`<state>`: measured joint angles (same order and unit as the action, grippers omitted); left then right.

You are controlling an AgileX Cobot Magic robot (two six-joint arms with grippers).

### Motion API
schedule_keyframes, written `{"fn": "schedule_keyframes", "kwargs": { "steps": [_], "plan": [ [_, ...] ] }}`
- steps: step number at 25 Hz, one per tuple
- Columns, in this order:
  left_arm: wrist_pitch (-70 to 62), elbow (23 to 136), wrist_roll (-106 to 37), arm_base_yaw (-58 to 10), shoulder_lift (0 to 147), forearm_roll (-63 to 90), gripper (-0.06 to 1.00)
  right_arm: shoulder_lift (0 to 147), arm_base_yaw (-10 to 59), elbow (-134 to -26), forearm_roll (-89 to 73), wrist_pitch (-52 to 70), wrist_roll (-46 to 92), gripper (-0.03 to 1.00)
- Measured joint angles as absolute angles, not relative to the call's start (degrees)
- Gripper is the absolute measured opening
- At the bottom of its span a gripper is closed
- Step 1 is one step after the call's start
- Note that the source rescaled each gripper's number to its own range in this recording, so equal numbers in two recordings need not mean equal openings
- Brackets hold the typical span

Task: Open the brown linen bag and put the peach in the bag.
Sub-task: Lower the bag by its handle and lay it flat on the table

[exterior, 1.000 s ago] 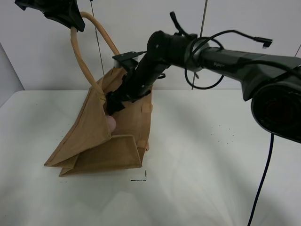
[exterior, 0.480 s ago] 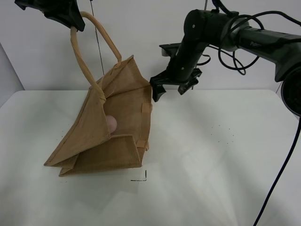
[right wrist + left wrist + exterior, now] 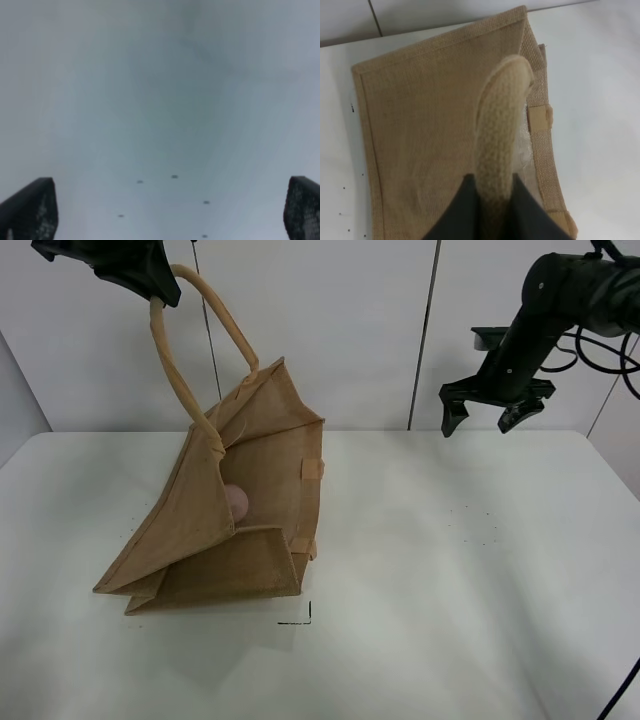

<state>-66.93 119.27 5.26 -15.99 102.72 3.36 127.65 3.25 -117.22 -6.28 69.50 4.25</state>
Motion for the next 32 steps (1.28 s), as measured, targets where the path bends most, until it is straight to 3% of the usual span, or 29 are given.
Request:
{"fn": "schedule_keyframes", "kwargs": {
  "steps": [6, 11, 25, 32],
  "plan": [
    [-66.9, 119.3, 5.3, -16.0, 102.7, 3.4, 0.00, 124.3, 2.2, -115.5, -6.3, 69.7, 4.0, 1.00],
    [-66.9, 119.3, 5.3, -16.0, 102.7, 3.4, 0.00, 114.4, 2.2, -105.8, -6.3, 69.5, 3.9, 1.00],
    [-66.9, 119.3, 5.3, -16.0, 102.7, 3.4, 0.00, 67.6, 2.2, -52.2, -6.0, 69.7, 5.5, 1.00],
    [-66.9, 119.3, 5.2, -16.0, 102.7, 3.4, 0.00, 42.0, 2.2, -34.0, -5.5, 63.9, 4.6, 1.00]
  ]
}}
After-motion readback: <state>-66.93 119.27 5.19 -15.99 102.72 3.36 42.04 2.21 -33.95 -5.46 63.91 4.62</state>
